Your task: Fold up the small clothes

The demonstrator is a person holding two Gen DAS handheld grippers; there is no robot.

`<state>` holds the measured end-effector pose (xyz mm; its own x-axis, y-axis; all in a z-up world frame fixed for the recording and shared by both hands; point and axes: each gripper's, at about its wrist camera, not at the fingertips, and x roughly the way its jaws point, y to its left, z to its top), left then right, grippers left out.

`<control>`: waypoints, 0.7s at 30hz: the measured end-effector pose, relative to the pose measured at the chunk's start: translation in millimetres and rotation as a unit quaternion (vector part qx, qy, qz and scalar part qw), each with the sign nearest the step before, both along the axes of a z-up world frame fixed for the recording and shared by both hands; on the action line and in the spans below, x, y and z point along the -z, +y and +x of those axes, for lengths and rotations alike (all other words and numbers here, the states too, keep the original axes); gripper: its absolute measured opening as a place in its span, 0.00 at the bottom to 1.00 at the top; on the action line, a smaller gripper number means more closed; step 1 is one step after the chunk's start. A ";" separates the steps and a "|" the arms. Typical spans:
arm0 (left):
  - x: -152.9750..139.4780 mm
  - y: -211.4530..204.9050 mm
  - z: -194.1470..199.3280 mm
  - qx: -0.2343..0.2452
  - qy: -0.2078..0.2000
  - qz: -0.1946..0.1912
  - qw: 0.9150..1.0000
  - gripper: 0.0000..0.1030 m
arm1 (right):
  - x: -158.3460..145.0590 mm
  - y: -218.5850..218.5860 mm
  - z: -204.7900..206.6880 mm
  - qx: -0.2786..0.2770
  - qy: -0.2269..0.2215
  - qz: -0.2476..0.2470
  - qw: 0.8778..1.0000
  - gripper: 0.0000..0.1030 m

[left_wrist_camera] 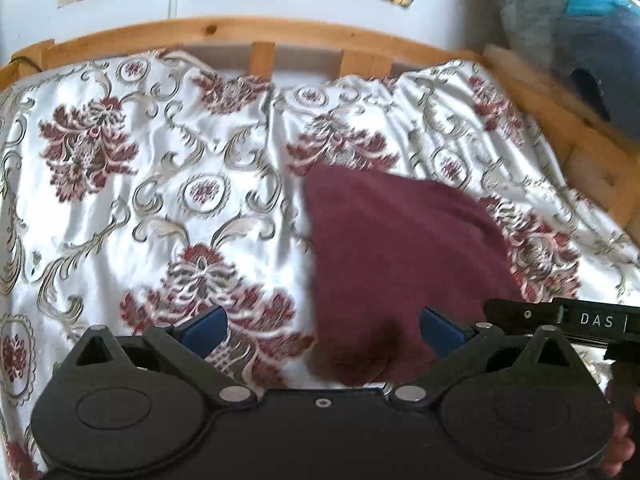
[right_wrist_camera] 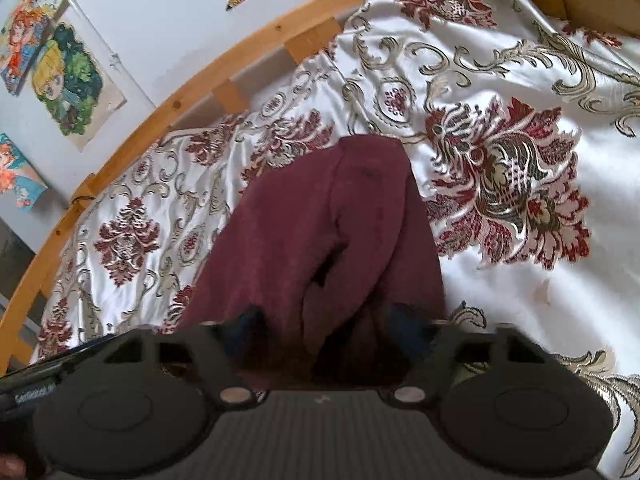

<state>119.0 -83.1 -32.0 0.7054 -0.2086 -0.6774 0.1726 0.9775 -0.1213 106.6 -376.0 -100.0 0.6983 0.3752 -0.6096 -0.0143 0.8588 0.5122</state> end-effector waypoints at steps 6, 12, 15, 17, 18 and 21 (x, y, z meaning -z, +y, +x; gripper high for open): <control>8.9 5.9 -6.0 0.011 0.012 -0.005 1.000 0.99 | -4.4 -1.0 -7.0 -0.003 -0.011 0.006 1.000 0.19; 9.0 7.4 -7.2 0.010 0.016 -0.009 1.000 0.99 | -10.1 -7.6 -15.6 0.005 -0.013 0.001 1.000 0.18; 9.9 8.3 -7.0 0.008 0.020 -0.012 1.000 0.99 | -8.4 -9.8 -16.6 0.006 -0.010 0.000 1.000 0.18; 10.0 7.8 -6.1 0.007 0.021 -0.012 1.000 0.99 | -6.5 -9.4 -15.5 0.005 -0.005 0.001 1.000 0.18; 9.7 7.5 -6.1 0.007 0.021 -0.013 1.000 0.99 | -5.5 -10.2 -14.6 0.004 -0.003 0.006 1.000 0.19; 8.7 8.8 -5.8 0.006 0.020 -0.022 1.000 0.99 | -3.4 -12.6 -14.0 0.005 0.001 0.017 1.000 0.19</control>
<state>113.2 -74.3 -40.8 0.6747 -0.2468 -0.6956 0.1784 0.9690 -0.1708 92.7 -388.6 -96.6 0.7012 0.3884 -0.5979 -0.0043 0.8408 0.5413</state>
